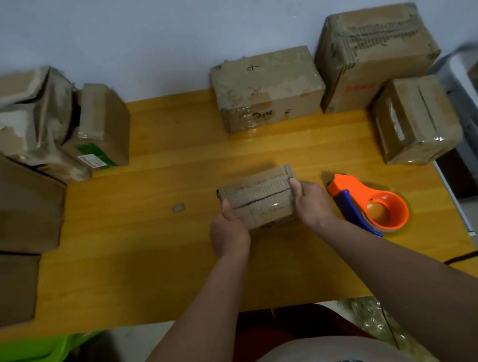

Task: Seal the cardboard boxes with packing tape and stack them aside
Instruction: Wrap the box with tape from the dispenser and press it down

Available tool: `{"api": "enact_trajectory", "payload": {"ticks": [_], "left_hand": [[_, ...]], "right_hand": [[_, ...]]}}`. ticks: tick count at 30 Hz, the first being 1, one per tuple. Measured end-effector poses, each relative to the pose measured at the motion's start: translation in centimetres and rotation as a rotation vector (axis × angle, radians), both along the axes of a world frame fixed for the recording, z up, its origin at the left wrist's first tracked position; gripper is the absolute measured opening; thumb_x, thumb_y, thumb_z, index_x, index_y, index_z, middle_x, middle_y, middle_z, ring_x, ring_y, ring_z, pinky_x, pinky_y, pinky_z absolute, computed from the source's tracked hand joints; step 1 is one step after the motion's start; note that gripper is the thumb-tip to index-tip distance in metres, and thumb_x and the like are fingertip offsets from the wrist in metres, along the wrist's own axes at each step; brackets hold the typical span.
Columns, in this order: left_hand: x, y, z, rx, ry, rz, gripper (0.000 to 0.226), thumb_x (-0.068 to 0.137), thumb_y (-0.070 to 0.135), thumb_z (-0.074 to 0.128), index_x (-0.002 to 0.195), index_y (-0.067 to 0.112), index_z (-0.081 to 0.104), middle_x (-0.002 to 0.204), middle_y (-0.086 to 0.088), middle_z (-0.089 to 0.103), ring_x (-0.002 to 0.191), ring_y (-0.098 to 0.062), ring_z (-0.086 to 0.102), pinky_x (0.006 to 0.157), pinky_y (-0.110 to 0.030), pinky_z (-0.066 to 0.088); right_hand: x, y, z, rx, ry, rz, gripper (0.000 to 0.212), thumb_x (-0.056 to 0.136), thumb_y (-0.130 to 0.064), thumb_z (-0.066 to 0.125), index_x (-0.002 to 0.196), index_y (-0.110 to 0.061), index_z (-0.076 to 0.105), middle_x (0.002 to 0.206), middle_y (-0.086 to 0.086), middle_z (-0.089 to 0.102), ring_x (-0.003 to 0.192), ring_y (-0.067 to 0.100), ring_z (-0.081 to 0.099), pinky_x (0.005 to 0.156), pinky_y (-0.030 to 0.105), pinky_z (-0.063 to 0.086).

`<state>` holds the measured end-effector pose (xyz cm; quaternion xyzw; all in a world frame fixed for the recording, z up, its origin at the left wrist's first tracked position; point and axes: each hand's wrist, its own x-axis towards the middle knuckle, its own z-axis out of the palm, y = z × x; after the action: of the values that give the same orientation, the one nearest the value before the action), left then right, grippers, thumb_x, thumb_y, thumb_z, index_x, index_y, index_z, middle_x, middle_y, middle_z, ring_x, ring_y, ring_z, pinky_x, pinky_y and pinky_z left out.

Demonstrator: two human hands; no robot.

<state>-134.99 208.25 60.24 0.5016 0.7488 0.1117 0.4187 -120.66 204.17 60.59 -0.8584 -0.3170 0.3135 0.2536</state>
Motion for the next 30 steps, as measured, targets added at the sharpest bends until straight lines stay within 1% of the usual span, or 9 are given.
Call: {"api": "enact_trajectory", "payload": {"ticks": [2,4,7,9,13,19,23,26,30], "left_hand": [[-0.2,0.3,-0.2,-0.043,0.008,-0.019,0.065,0.103,0.05,0.016,0.082,0.005,0.059,0.07,-0.008,0.051,0.058,-0.023,0.046,0.053,-0.033,0.031],[-0.4,0.6,-0.4,-0.038,0.064,-0.06,0.065,0.101,0.053,0.015,0.074,0.01,0.054,0.072,-0.006,0.052,0.06,-0.021,0.047,0.055,-0.032,0.037],[-0.3,0.9,-0.4,0.116,0.133,-0.104,0.058,0.099,0.057,0.032,0.113,0.01,0.064,0.114,-0.009,0.057,0.103,-0.028,0.055,0.082,-0.042,0.051],[-0.1,0.8,-0.2,0.131,0.08,-0.079,0.05,0.096,0.055,0.044,0.116,0.013,0.063,0.117,-0.004,0.054,0.102,-0.023,0.053,0.081,-0.039,0.049],[-0.1,0.8,-1.2,0.105,-0.111,0.082,0.045,0.097,0.051,0.047,0.074,0.014,0.059,0.093,-0.008,0.062,0.08,-0.026,0.059,0.061,-0.034,0.04],[0.1,0.8,-1.1,0.069,-0.173,0.15,0.054,0.099,0.053,0.04,0.059,0.016,0.042,0.089,-0.017,0.056,0.069,-0.025,0.051,0.059,-0.037,0.037],[-0.7,1.5,-0.2,0.012,-0.228,0.098,0.047,0.099,0.052,0.04,0.079,0.016,0.061,0.104,-0.011,0.063,0.086,-0.027,0.06,0.07,-0.042,0.048],[-1.7,1.7,0.8,-0.017,-0.302,0.007,0.032,0.093,0.042,0.06,0.117,0.021,0.064,0.105,0.001,0.064,0.089,-0.018,0.06,0.078,-0.037,0.054],[-2.2,1.9,0.8,-0.082,-0.267,0.004,0.053,0.081,0.035,0.076,0.129,0.019,0.059,0.119,-0.001,0.063,0.104,-0.023,0.061,0.087,-0.037,0.053]], "right_hand": [[0.1,0.3,0.3,-0.06,0.003,0.023,0.049,0.103,-0.034,0.032,0.108,0.003,0.063,0.108,0.026,0.064,0.102,0.041,0.058,0.078,0.04,0.044],[-0.1,0.6,1.0,-0.111,-0.091,0.057,0.051,0.101,-0.042,0.035,0.118,0.001,0.055,0.117,0.024,0.061,0.109,0.04,0.055,0.083,0.041,0.044],[-1.3,1.6,2.0,-0.155,-0.307,0.104,0.095,0.082,-0.071,0.046,0.144,-0.002,0.026,0.128,0.017,0.055,0.118,0.034,0.053,0.089,0.042,0.047],[-1.9,2.3,2.1,-0.224,-0.286,0.098,0.11,0.073,-0.078,0.052,0.147,-0.004,0.019,0.131,0.015,0.055,0.118,0.032,0.054,0.087,0.04,0.048],[-1.0,2.4,0.9,-0.135,-0.148,-0.039,0.071,0.075,-0.065,0.064,0.117,-0.01,0.053,0.112,0.013,0.065,0.105,0.034,0.059,0.079,0.04,0.047],[-0.2,0.6,-0.4,0.076,0.121,-0.14,0.041,0.093,-0.043,0.055,0.112,-0.008,0.067,0.101,0.014,0.069,0.095,0.032,0.062,0.076,0.037,0.048],[-0.5,0.5,-0.1,0.074,0.166,-0.176,0.04,0.099,-0.035,0.045,0.114,-0.003,0.063,0.109,0.021,0.065,0.104,0.037,0.058,0.076,0.035,0.041],[-2.2,0.5,0.2,-0.049,0.118,-0.181,0.062,0.086,-0.053,0.059,0.124,-0.005,0.05,0.12,0.017,0.059,0.113,0.036,0.054,0.088,0.041,0.046],[-4.2,0.6,0.6,-0.119,0.018,-0.243,0.079,0.067,-0.056,0.076,0.121,-0.007,0.046,0.121,0.014,0.056,0.115,0.034,0.053,0.089,0.042,0.048]]}}
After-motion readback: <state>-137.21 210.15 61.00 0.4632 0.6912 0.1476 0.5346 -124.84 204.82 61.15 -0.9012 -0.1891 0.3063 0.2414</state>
